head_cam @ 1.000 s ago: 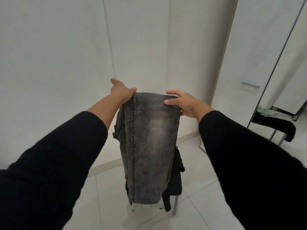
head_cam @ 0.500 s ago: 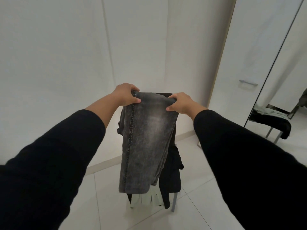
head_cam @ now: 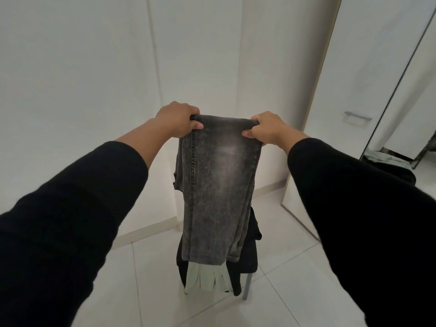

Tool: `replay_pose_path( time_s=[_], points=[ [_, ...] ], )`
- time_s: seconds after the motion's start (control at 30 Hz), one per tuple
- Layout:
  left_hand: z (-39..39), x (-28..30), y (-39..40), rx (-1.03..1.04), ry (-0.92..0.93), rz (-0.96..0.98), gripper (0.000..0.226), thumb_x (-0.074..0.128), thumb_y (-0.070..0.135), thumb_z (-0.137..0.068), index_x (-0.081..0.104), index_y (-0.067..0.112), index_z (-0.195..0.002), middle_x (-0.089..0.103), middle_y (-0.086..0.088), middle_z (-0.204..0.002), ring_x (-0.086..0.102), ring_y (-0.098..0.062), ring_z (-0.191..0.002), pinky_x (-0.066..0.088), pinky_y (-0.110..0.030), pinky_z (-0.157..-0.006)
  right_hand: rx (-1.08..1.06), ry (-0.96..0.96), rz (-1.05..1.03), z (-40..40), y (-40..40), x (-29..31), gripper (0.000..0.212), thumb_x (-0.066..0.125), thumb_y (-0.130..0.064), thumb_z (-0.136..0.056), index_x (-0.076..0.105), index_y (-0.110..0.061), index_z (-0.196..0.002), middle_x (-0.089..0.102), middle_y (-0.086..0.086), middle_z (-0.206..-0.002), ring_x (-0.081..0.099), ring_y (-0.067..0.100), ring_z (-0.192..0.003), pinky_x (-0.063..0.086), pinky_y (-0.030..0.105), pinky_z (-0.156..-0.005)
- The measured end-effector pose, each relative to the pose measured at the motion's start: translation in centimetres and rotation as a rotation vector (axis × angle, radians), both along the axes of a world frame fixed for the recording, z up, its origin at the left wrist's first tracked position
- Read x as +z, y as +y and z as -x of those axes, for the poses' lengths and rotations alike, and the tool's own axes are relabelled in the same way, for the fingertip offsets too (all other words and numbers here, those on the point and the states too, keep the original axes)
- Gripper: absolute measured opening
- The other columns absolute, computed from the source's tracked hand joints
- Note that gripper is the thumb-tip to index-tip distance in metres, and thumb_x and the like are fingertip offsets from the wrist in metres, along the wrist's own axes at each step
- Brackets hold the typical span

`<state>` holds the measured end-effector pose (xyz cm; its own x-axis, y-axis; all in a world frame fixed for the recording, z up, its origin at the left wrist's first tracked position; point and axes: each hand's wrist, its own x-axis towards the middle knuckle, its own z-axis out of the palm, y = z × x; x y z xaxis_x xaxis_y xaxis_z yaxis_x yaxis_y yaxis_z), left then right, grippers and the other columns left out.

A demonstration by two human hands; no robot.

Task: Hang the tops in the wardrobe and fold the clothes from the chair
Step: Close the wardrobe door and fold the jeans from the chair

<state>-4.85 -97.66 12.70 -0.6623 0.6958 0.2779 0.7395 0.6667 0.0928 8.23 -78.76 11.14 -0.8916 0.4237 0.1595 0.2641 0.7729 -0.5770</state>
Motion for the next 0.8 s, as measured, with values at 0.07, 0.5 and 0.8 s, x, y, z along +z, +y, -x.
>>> replay_pose_path(
  time_s=[0.07,0.5,0.8],
  points=[
    [1.0,-0.3,0.7,0.009,-0.033,0.017,0.031,0.052,0.041,-0.093,0.058,0.017,-0.111,0.057,-0.003,-0.098,0.052,-0.024,-0.095,0.043,-0.037,-0.079,-0.003,-0.007,0.053,1.1,0.6,-0.2,0.015,0.059,-0.02,-0.091,0.06,-0.009,-0.101,0.058,0.008,-0.1,0.058,0.022,-0.086,0.049,0.021,-0.056],
    [15.8,-16.7,12.8,0.094,-0.303,0.141,0.027,0.065,0.025,-0.087,0.061,0.014,-0.112,0.06,-0.01,-0.109,0.054,-0.024,-0.095,0.043,-0.032,-0.08,-0.014,-0.195,0.079,17.5,11.9,-17.1,0.015,0.063,-0.022,-0.089,0.066,-0.015,-0.102,0.061,0.005,-0.095,0.061,0.023,-0.092,0.055,0.036,-0.082],
    [26.5,-30.1,22.8,0.151,-0.322,0.073,0.006,0.055,0.007,-0.09,0.057,0.01,-0.094,0.05,-0.007,-0.089,0.054,-0.025,-0.083,0.051,-0.037,-0.077,-0.086,-0.185,-0.009,29.1,20.6,-30.9,0.023,0.053,-0.014,-0.093,0.066,-0.015,-0.111,0.066,0.006,-0.101,0.059,0.018,-0.089,0.045,0.026,-0.075]
  ],
)
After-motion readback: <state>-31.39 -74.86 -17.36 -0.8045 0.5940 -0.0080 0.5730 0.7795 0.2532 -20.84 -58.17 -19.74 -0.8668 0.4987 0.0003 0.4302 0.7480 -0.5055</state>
